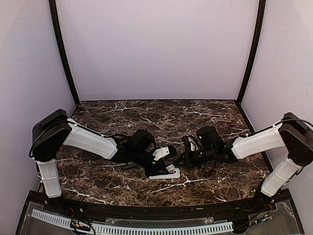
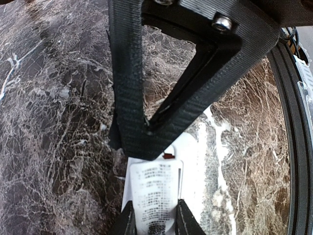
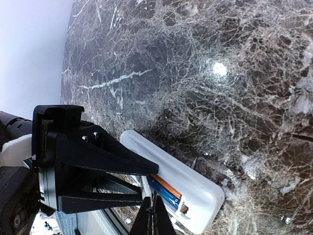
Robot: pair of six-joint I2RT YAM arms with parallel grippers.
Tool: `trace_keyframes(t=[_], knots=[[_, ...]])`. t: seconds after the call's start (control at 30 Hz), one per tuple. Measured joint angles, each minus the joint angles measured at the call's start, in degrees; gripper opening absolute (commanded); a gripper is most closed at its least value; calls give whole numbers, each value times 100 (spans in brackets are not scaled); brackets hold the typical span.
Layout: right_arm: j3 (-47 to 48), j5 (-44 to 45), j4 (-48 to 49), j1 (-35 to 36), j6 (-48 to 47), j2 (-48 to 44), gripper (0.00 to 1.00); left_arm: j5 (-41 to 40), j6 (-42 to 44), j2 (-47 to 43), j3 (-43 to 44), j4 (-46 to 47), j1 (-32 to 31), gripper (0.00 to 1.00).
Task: Load the batteries into the remote control
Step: Pass from the left arm to the right
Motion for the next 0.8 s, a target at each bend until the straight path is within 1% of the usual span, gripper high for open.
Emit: trace_keyframes(t=[0.13,0.27,0.43,0.8], knots=[[0,-35,66,-17,13,68,2,-2,0,-2,0,-13,0,9],[4,-74,120,-33,9,116,4,-2,0,-9,0,-33,0,9],[7,-109,157,-44,13,160,0,-2,0,-11,0,-42,0,9],[11,-142,275,-52,55,166,0,0,22,-17,0,-57,0,10]])
